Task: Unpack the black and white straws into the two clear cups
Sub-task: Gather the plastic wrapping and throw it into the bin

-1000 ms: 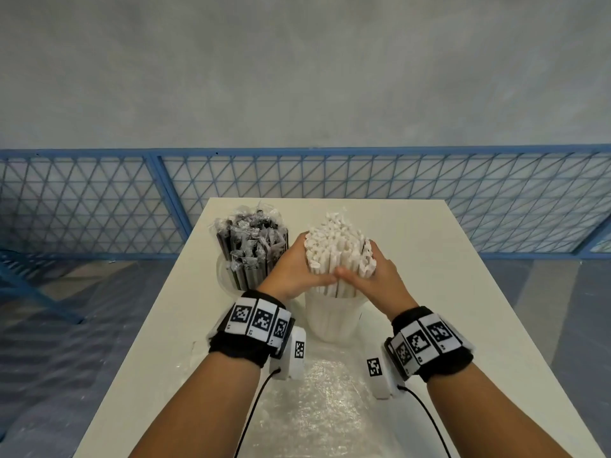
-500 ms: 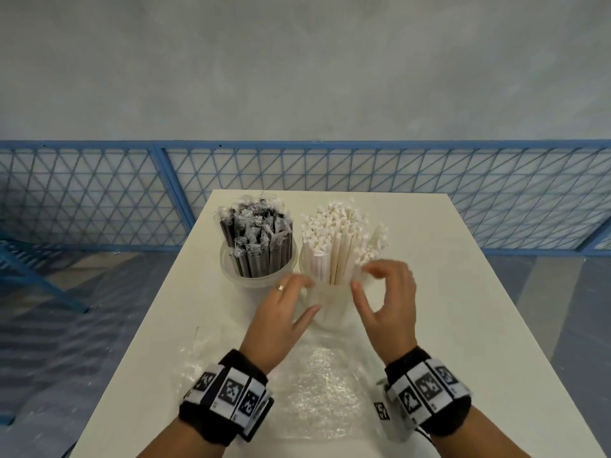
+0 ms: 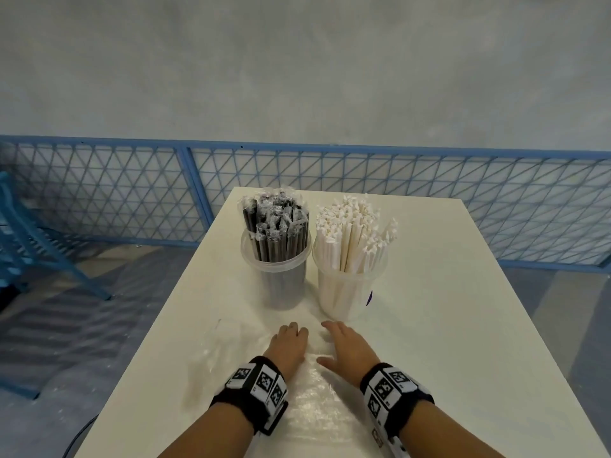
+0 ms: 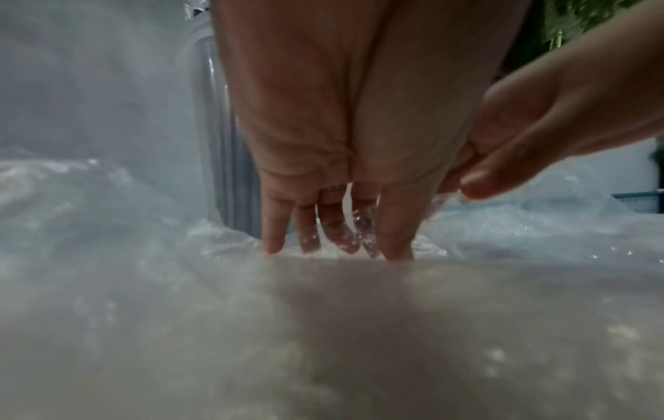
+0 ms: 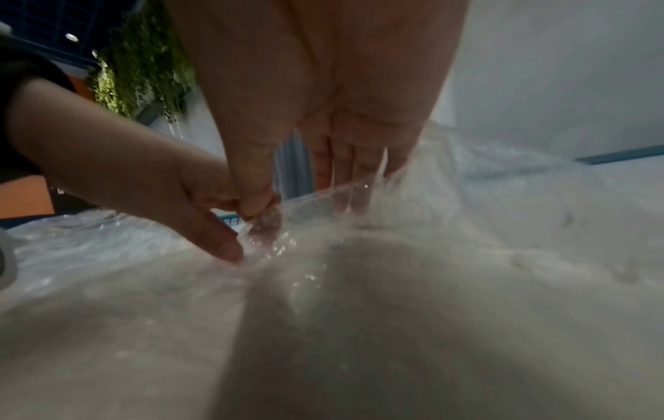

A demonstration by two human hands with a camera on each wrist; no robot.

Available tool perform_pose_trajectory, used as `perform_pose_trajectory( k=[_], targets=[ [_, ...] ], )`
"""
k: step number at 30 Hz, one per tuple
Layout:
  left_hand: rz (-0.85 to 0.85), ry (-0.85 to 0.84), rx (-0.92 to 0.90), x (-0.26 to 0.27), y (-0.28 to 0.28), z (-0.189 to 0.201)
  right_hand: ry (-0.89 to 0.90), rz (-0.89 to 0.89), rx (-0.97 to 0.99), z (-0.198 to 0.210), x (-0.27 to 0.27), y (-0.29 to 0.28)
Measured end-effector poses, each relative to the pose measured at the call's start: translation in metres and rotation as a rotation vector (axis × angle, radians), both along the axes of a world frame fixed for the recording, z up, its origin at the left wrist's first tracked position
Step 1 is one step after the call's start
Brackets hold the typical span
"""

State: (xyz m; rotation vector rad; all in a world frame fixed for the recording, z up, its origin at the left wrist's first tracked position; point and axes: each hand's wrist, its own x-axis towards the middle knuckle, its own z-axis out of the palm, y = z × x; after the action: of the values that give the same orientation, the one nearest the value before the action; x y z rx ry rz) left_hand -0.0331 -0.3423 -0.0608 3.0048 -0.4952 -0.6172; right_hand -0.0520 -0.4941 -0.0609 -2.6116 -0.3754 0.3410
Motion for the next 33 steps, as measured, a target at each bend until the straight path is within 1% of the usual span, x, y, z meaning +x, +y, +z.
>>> perform_pose_trajectory(
  k=[2, 4, 5, 7, 8, 9, 11, 12, 13, 14, 15, 18, 19, 20, 21, 22, 25, 27, 29, 30, 32, 33],
  targets=[
    [-0.031, -0.043, -0.028, -0.008, 0.0, -0.003, 0.102, 0.016, -0.05, -0.005, -0.004, 0.003],
    [-0.068, -0.09, -0.089, -0.014, -0.001, -0.003, 0.151, 0.02, -0.049, -0.007, -0.006, 0.007],
    [-0.092, -0.141, -0.145, -0.018, -0.001, -0.001, 0.173, 0.02, -0.044, -0.005, -0.007, 0.009],
    [-0.145, -0.334, -0.28, -0.024, 0.003, 0.006, 0.208, 0.002, 0.023, -0.001, -0.008, 0.011],
    [-0.126, -0.432, -0.313, -0.026, 0.007, 0.009, 0.207, -0.012, 0.094, 0.002, -0.008, 0.011],
    [-0.043, -0.532, -0.326, -0.029, 0.013, 0.014, 0.192, -0.027, 0.175, 0.006, -0.008, 0.011],
    [0.236, -0.705, -0.405, -0.035, 0.028, 0.027, 0.156, -0.059, 0.327, 0.017, -0.005, 0.013],
    [0.403, -0.762, -0.491, -0.038, 0.036, 0.033, 0.143, -0.076, 0.398, 0.023, -0.004, 0.015],
    [0.578, -0.776, -0.605, -0.04, 0.044, 0.04, 0.129, -0.089, 0.462, 0.029, -0.002, 0.019],
    [0.742, -0.732, -0.744, -0.042, 0.05, 0.043, 0.109, -0.094, 0.52, 0.036, -0.001, 0.023],
    [0.878, -0.639, -0.898, -0.044, 0.053, 0.048, 0.093, -0.096, 0.577, 0.042, 0.0, 0.028],
    [1.156, -0.307, -1.362, -0.052, 0.058, 0.055, 0.063, -0.103, 0.711, 0.054, 0.0, 0.046],
    [1.202, -0.199, -1.491, -0.055, 0.061, 0.054, 0.056, -0.106, 0.74, 0.056, 0.0, 0.051],
    [1.211, -0.128, -1.608, -0.056, 0.063, 0.051, 0.052, -0.113, 0.767, 0.056, 0.001, 0.055],
    [1.193, -0.118, -1.705, -0.058, 0.066, 0.049, 0.051, -0.126, 0.794, 0.055, 0.001, 0.059],
    [1.179, -0.167, -1.745, -0.06, 0.071, 0.048, 0.054, -0.143, 0.815, 0.054, 0.002, 0.062],
    [1.193, -0.428, -1.664, -0.064, 0.082, 0.052, 0.078, -0.2, 0.838, 0.05, 0.004, 0.067],
    [1.171, -0.512, -1.653, -0.068, 0.088, 0.06, 0.121, -0.243, 0.874, 0.049, 0.005, 0.071],
    [1.061, -0.486, -1.638, -0.074, 0.091, 0.066, 0.139, -0.258, 0.918, 0.049, 0.005, 0.075],
    [0.974, -0.451, -1.581, -0.077, 0.093, 0.068, 0.143, -0.241, 0.942, 0.049, 0.005, 0.077],
    [0.804, -0.384, -1.376, -0.085, 0.097, 0.072, 0.184, -0.162, 0.972, 0.052, 0.007, 0.077],
    [0.746, -0.36, -1.306, -0.087, 0.1, 0.074, 0.204, -0.083, 0.963, 0.055, 0.007, 0.075]
  ],
)
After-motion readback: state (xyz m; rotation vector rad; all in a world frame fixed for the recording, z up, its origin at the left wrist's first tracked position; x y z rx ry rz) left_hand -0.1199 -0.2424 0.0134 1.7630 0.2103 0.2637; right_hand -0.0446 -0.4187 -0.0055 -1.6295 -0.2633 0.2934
